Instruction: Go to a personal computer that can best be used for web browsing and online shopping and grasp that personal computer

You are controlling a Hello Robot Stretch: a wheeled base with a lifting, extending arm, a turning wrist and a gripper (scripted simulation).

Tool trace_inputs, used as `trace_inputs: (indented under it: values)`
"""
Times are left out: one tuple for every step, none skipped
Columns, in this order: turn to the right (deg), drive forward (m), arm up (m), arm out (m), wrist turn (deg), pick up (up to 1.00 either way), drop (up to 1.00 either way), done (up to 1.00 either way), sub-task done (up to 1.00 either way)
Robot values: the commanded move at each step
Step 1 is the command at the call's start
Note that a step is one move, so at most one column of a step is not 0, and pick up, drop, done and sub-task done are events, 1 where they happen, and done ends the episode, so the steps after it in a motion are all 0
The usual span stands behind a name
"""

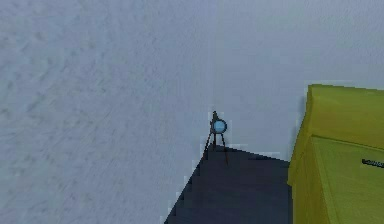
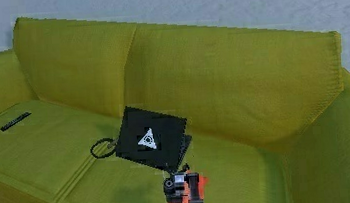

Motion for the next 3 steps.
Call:
trace_inputs:
  values:
    - [0.0,0.0,0.0,0.0,0.0,1.0,0.0,0.0,0.0]
    - [0.0,0.0,0.1,0.0,0.0,0.0,0.0,0.0,0.0]
    - [0.0,0.0,0.0,0.0,0.0,0.0,0.0,1.0,0.0]
